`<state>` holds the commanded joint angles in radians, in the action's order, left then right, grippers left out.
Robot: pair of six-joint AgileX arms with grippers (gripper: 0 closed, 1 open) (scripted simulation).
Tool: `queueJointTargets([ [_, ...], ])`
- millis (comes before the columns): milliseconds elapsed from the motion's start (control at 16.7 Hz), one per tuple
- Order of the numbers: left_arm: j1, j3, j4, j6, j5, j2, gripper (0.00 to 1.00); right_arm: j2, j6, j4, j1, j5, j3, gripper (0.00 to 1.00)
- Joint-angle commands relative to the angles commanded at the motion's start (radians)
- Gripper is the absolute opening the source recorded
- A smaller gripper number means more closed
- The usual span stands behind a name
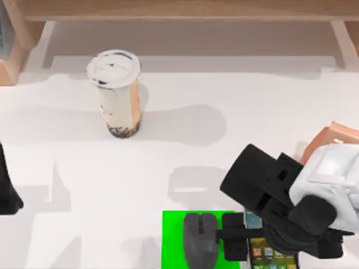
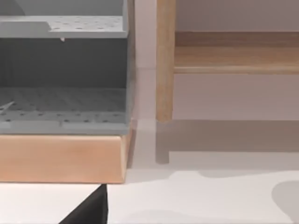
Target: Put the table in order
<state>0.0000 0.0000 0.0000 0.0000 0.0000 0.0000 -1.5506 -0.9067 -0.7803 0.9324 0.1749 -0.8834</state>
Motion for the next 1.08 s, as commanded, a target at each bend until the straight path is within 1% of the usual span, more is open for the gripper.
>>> queueJointTargets([
  [120, 0.0, 0.0, 0.0, 0.0, 0.0, 0.0, 1.0, 0.018, -0.069, 0.01, 0.056, 0.126, -0.021, 0.0],
  [300, 0.0, 0.0, 0.0, 0.0, 0.0, 0.0, 1.0, 0.046, -0.199, -0.007, 0.116, 0.345, -0.046, 0.0],
  [540, 0.0, 0.0, 0.0, 0.0, 0.0, 0.0, 1.0, 0.084, -0.387, -0.094, 0.136, 0.674, -0.062, 0.0],
  [660, 0.0, 0.0, 0.0, 0.0, 0.0, 0.0, 1.0, 0.098, -0.471, -0.151, 0.127, 0.805, -0.065, 0.0],
  [780, 0.0, 0.0, 0.0, 0.0, 0.0, 0.0, 1.0, 0.11, -0.534, -0.2, 0.114, 0.897, -0.064, 0.0],
  [840, 0.0, 0.0, 0.0, 0.0, 0.0, 0.0, 1.0, 0.115, -0.555, -0.216, 0.106, 0.927, -0.062, 0.0],
  [960, 0.0, 0.0, 0.0, 0.0, 0.0, 0.0, 1.0, 0.121, -0.576, -0.234, 0.098, 0.956, -0.06, 0.0],
  [1080, 0.0, 0.0, 0.0, 0.0, 0.0, 0.0, 1.0, 0.121, -0.576, -0.234, 0.098, 0.956, -0.06, 0.0],
])
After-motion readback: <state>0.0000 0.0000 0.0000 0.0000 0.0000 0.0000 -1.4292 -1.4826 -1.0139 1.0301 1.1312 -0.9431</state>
